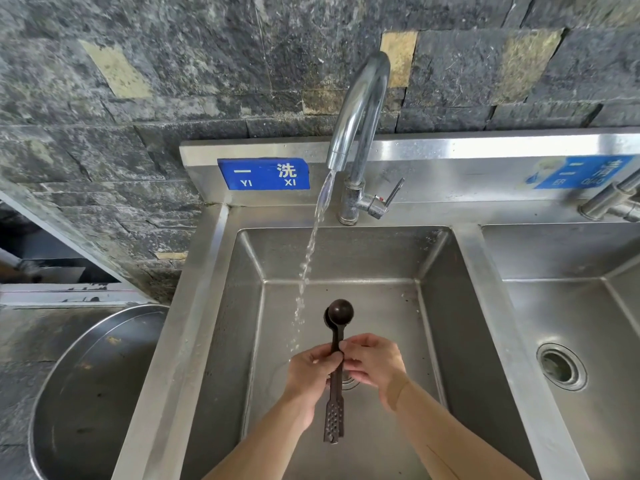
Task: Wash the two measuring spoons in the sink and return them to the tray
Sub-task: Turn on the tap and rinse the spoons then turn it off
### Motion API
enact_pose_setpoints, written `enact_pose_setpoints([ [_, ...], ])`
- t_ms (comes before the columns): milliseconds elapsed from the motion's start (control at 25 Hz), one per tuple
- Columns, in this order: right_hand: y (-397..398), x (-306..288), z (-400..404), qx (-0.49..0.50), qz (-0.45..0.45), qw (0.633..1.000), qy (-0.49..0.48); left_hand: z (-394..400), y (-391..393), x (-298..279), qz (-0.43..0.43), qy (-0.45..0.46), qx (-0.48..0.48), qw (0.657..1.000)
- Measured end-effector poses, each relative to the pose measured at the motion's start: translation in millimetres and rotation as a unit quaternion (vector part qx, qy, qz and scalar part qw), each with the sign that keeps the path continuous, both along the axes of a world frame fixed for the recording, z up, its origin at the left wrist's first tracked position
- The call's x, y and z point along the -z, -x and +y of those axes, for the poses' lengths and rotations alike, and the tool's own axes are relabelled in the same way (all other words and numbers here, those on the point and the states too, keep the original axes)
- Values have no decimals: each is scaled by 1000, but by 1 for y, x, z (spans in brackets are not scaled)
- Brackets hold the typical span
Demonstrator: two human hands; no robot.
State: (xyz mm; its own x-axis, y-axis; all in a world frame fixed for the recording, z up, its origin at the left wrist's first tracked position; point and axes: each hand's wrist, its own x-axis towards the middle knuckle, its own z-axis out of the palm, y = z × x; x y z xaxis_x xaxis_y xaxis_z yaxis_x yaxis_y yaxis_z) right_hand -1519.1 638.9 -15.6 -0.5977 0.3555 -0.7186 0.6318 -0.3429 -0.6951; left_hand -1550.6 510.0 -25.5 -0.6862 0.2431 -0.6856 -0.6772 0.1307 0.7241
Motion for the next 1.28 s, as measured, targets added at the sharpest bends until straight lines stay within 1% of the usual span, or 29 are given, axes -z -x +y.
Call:
enact_pose_setpoints([
  [200, 25, -25, 24, -63, 1, 996, -65, 21, 14, -16, -3, 22, -35, 999],
  [280, 47, -37, 41, -56, 8, 992, -111, 28, 22, -20, -7, 27, -51, 998],
  [360, 78, -51, 66, -23, 31, 978, -204, 33, 29, -21, -7, 26, -60, 998],
  [440, 111, -68, 94, -4, 41, 948, -317, 36, 35, -20, -5, 28, -63, 998],
  [520, 140, -83, 120, 0, 36, 922, -384, 39, 40, -18, -5, 36, -65, 997],
  [640, 173, -89, 144, -21, 32, 908, -417, 41, 43, -12, -12, 46, -64, 997],
  [720, 189, -86, 151, -32, 35, 905, -422, 44, 44, -10, -16, 48, -65, 997],
  [920, 208, -83, 156, -32, 40, 893, -447, 47, 50, -6, -16, 53, -62, 997],
  [1120, 211, -80, 147, -70, 17, 845, -530, 42, 51, -1, -18, 48, -72, 996],
  [1280, 216, -84, 141, -96, 0, 814, -573, 38, 52, 0, -16, 49, -75, 996],
])
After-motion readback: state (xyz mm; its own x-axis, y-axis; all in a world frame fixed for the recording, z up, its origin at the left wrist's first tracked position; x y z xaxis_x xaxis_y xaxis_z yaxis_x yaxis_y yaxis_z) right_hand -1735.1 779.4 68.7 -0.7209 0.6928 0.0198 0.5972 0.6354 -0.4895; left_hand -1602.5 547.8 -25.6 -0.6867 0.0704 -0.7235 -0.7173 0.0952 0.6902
